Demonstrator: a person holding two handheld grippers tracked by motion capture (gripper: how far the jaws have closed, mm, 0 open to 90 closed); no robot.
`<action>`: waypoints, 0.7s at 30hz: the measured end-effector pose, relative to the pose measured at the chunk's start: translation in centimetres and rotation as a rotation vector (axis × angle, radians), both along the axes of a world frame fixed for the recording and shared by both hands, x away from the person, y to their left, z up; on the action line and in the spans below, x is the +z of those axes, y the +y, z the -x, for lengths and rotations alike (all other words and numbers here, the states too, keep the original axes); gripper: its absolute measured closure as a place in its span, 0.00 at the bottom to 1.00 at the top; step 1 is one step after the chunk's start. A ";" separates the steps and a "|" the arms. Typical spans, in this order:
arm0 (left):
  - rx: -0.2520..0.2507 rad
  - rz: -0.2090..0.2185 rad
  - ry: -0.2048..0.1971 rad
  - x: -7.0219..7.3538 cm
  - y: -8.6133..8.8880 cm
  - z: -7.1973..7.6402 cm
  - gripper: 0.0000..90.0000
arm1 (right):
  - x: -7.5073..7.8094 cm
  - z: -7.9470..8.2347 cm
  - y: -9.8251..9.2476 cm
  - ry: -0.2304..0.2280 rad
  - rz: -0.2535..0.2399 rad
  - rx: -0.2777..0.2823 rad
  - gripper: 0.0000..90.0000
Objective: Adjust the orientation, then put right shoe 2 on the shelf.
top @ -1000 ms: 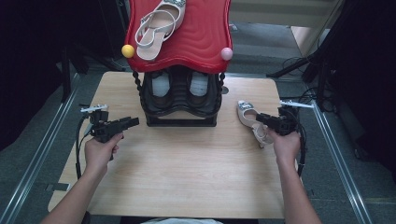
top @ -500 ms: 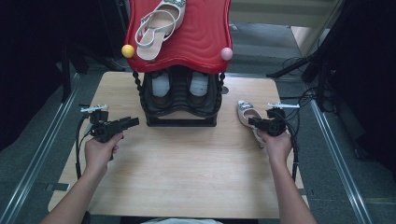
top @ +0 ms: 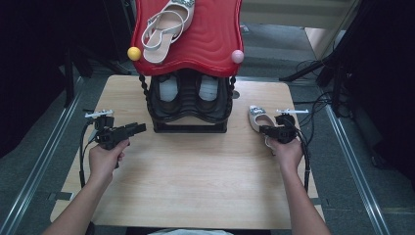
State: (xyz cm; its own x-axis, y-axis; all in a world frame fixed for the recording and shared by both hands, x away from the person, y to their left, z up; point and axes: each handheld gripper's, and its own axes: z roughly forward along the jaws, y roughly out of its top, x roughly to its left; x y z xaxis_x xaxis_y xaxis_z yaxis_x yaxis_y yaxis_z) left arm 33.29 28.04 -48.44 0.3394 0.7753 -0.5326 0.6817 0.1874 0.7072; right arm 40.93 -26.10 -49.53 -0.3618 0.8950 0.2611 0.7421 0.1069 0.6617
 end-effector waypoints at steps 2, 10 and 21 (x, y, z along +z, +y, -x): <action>0.003 0.001 0.000 0.0 0.0 0.0 0.53 | 0.0 0.0 0.0 0.002 0.007 -0.002 0.90; 0.004 0.003 0.003 -0.1 0.1 0.0 0.53 | 0.0 -0.2 0.0 0.021 0.008 -0.013 0.94; 0.005 0.004 0.005 -0.1 0.2 -0.1 0.53 | 0.1 -0.4 -0.5 0.043 -0.020 -0.037 0.99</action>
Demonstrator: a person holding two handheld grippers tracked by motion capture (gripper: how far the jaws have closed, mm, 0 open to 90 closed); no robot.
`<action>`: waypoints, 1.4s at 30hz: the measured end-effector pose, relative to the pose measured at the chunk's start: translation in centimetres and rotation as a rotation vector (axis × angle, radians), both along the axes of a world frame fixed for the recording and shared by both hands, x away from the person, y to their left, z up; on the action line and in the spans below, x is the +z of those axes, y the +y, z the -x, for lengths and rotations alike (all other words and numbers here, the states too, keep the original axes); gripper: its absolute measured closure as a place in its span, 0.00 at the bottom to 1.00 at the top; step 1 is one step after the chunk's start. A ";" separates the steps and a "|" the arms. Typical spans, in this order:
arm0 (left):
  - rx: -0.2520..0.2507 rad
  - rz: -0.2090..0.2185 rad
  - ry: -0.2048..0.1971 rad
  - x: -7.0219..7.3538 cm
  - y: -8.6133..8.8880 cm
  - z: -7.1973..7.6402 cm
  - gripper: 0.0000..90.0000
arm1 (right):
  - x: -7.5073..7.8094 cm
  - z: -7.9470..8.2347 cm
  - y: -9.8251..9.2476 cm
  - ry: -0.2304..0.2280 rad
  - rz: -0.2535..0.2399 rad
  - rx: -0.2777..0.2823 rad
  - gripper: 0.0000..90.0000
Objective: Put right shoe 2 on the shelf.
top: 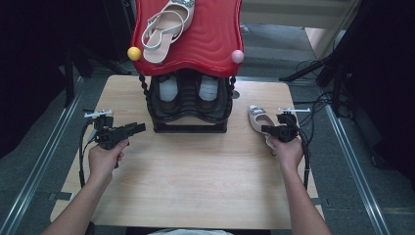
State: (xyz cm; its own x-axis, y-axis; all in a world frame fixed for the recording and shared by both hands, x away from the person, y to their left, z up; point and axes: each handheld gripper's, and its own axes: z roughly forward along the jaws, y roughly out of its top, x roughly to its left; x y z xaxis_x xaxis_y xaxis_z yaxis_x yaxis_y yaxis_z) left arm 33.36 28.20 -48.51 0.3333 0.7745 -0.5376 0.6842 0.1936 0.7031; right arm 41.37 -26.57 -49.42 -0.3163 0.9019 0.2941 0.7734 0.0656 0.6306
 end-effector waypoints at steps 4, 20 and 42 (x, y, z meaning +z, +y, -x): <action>0.002 0.003 -0.002 0.0 -0.1 0.0 0.53 | 0.1 0.0 -0.2 -0.005 -0.013 -0.002 0.99; 0.000 0.001 0.001 0.0 0.0 0.0 0.53 | 1.0 0.2 -1.8 -0.037 -0.079 -0.040 0.99; 0.008 0.000 0.008 -0.2 0.1 -0.1 0.53 | 2.8 -0.3 -3.0 -0.010 -0.287 -0.073 0.99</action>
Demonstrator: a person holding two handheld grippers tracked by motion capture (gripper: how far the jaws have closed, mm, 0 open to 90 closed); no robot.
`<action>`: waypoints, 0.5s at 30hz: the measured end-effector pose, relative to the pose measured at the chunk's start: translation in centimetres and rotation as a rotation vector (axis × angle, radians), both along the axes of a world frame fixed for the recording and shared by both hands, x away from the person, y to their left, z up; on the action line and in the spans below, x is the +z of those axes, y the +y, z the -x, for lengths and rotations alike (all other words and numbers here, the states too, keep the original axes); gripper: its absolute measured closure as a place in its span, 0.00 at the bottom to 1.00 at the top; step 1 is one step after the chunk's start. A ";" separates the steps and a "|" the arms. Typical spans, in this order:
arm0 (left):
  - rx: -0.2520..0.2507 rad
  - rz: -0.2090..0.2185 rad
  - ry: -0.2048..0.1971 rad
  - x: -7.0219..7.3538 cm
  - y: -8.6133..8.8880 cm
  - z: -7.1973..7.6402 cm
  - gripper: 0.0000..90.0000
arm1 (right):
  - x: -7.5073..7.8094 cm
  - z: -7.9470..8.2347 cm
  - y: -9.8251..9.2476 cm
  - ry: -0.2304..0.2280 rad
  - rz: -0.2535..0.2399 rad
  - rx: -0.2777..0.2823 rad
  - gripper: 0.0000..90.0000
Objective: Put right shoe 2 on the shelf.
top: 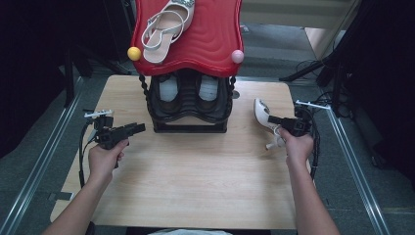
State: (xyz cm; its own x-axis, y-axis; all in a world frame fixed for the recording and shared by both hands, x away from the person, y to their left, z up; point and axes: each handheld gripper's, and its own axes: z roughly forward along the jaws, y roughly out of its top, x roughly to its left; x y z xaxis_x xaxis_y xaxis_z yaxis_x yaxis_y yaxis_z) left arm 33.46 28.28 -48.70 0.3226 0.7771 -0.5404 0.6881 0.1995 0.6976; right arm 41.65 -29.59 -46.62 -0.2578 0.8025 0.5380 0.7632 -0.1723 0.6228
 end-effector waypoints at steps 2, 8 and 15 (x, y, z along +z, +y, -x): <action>0.002 -0.016 0.005 0.0 0.0 -0.1 0.56 | 0.5 -0.2 0.2 0.007 -0.012 0.002 0.99; -0.001 -0.013 0.004 0.0 -0.1 0.0 0.56 | 2.2 -1.0 0.9 0.014 -0.012 0.010 0.99; -0.002 -0.022 -0.001 0.0 -0.1 0.0 0.55 | 4.7 -1.6 1.7 -0.001 -0.038 0.007 0.99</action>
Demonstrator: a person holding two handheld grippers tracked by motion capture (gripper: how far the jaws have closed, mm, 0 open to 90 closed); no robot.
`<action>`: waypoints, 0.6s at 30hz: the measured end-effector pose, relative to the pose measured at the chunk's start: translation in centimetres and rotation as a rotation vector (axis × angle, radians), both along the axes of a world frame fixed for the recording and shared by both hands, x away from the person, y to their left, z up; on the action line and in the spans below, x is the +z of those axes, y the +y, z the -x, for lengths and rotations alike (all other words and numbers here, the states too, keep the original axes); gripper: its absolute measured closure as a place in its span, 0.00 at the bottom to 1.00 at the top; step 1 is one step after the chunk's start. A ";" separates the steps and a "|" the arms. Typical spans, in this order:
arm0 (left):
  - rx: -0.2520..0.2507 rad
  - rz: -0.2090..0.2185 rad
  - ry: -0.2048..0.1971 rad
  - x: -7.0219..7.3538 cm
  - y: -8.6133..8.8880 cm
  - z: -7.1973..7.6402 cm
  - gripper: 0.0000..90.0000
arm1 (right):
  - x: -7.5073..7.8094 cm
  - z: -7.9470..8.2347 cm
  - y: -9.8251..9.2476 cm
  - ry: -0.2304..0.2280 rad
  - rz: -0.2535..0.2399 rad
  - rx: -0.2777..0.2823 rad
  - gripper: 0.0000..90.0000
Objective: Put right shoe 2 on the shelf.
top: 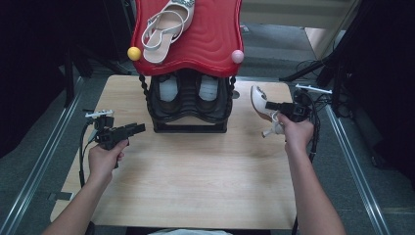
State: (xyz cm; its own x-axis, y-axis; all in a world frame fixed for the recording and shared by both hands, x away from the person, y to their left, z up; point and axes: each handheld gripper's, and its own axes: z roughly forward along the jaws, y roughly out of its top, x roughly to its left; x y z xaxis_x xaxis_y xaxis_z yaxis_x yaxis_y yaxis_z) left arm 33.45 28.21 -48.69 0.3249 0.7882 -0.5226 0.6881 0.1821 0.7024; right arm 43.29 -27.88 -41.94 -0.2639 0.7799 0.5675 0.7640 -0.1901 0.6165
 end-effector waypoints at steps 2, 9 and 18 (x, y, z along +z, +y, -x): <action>0.000 0.003 0.001 0.0 0.0 0.0 0.55 | 0.9 -0.2 0.2 -0.008 -0.016 0.001 0.99; -0.005 0.000 0.001 0.0 -0.1 0.0 0.55 | 4.0 -0.8 1.0 -0.035 -0.043 -0.001 0.99; -0.009 -0.002 0.001 0.0 -0.3 0.0 0.55 | 8.5 -1.4 2.1 -0.085 -0.074 -0.007 0.99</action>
